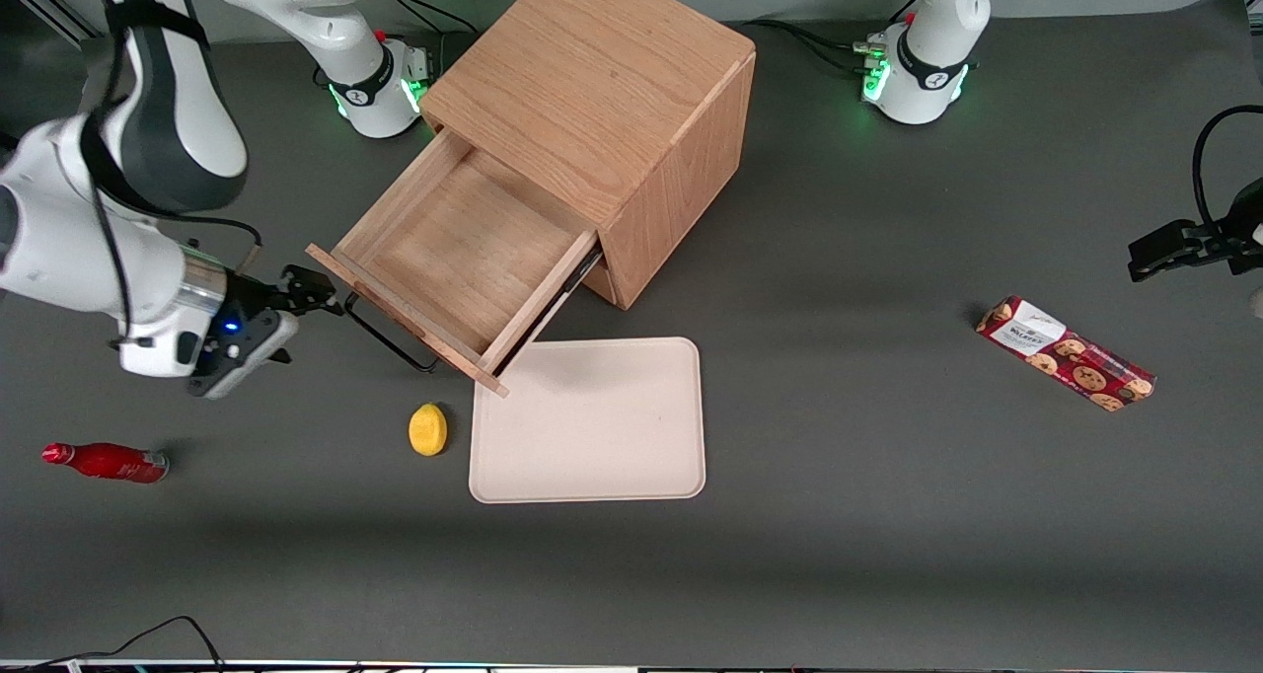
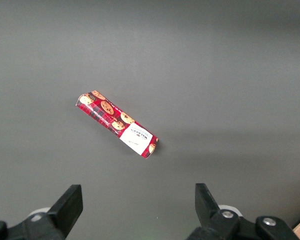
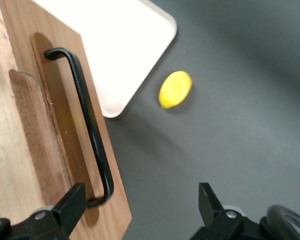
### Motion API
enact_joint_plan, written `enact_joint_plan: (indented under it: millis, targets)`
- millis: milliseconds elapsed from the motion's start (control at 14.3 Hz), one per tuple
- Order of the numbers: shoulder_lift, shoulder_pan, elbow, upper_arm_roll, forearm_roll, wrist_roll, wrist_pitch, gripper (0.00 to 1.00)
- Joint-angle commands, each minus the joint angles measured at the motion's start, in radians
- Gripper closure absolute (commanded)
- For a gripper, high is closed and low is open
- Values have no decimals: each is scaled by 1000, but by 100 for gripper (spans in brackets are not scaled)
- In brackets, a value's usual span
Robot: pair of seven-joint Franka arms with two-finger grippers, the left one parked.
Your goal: Open upper drawer
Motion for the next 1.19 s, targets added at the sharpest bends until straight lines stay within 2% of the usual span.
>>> enact_joint_plan:
  millis: [0,210,420,490,699,1119]
  targets:
    - [-81,-2,-4,-44,-24,131,-51,0]
    - [-162,4,-7,-70,-137,393,-115,0]
    - [-237,5,-12,-73,-189,709,-198,0]
    - [-265,1,-12,-82,-191,753,-232,0]
    - [-352,1,-12,-142,-191,755,-289,0]
    - [-369,3,-15,-151,-226,744,-295,0]
